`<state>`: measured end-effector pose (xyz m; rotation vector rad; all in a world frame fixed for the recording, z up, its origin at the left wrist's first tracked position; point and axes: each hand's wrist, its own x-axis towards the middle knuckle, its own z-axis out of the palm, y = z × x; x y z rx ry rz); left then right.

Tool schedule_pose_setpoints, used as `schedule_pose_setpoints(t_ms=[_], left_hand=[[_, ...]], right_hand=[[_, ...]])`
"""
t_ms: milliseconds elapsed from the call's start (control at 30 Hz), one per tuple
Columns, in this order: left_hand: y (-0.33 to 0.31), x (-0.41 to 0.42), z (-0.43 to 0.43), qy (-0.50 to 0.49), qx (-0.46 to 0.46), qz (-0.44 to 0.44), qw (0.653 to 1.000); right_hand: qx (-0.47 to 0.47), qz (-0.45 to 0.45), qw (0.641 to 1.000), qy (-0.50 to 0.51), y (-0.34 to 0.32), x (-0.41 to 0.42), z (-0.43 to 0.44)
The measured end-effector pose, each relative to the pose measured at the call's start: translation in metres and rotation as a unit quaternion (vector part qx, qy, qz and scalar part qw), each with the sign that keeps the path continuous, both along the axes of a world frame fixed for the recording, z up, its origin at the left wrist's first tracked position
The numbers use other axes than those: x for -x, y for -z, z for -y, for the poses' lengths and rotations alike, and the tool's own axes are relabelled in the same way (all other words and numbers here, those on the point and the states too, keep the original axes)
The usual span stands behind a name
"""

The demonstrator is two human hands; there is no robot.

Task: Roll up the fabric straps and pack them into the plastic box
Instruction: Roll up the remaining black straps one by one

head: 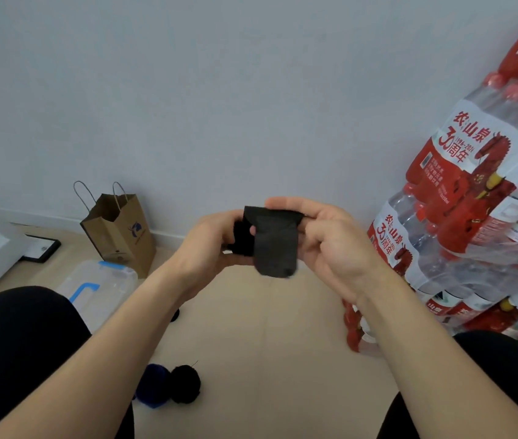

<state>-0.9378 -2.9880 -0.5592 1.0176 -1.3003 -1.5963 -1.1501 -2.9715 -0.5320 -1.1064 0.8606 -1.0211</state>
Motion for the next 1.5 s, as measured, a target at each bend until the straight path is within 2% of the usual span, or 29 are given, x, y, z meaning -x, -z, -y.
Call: schedule_pose_setpoints(t_ms=[67,133,200,300,333,433,533,633,700,767,867,933,1033,1100,1200,1300,1367,1500], left_hand=[[0.000,-0.001,-0.001,0.054,0.032,0.030,0.998],[0.002,-0.001,-0.003,0.051,0.072,0.078,0.993],[0.004,0.001,-0.006,0.036,0.080,0.116,0.989],[0.003,0.005,-0.011,0.038,0.071,0.169,0.982],[0.001,0.007,-0.013,0.039,0.076,0.176,0.981],[-0.004,0.009,-0.017,0.020,0.112,0.165,0.980],[-0.008,0.007,-0.017,0.001,0.113,0.127,0.985],[-0.007,0.004,-0.016,-0.011,0.148,0.173,0.974],[-0.005,0.003,-0.018,-0.014,0.172,0.210,0.962],[-0.003,0.006,-0.022,-0.021,0.185,0.225,0.956],[-0.002,0.011,-0.023,-0.069,0.156,0.199,0.965],[-0.003,0.012,-0.019,-0.083,0.093,0.162,0.979],[-0.001,0.013,-0.019,-0.029,0.015,0.166,0.986],[0.002,0.015,-0.022,-0.033,0.018,0.164,0.986],[0.004,0.018,-0.023,-0.063,0.083,0.157,0.982],[0.006,0.021,-0.025,-0.058,0.137,0.152,0.977],[0.008,0.022,-0.028,-0.059,0.164,0.162,0.971],[0.004,0.022,-0.032,-0.057,0.245,0.225,0.941]], right_hand=[[0.056,-0.087,0.995,0.007,-0.002,0.003,0.001],[0.104,-0.149,0.983,0.031,-0.003,0.001,0.001],[0.138,-0.202,0.965,0.096,-0.003,-0.002,-0.001],[0.254,-0.326,0.888,0.204,0.002,0.000,0.003],[0.283,-0.343,0.869,0.219,0.004,0.001,0.005],[0.277,-0.339,0.866,0.242,0.009,-0.004,0.009],[0.192,-0.379,0.878,0.220,0.018,-0.010,0.016],[0.041,-0.326,0.935,0.135,0.029,-0.022,0.014],[-0.048,-0.231,0.969,0.076,0.032,-0.027,0.010],[-0.076,-0.155,0.984,0.045,0.029,-0.027,0.008],[-0.008,-0.130,0.988,0.087,0.026,-0.024,0.011],[0.064,-0.164,0.976,0.126,0.027,-0.027,0.010],[0.146,-0.228,0.948,0.168,0.033,-0.035,0.005],[0.151,-0.229,0.941,0.197,0.036,-0.037,0.003],[0.112,-0.189,0.953,0.208,0.039,-0.042,-0.002],[0.037,-0.063,0.979,0.191,0.039,-0.052,-0.006],[-0.025,-0.007,0.982,0.189,0.036,-0.052,-0.006],[-0.185,0.013,0.980,0.068,0.031,-0.037,-0.005]])
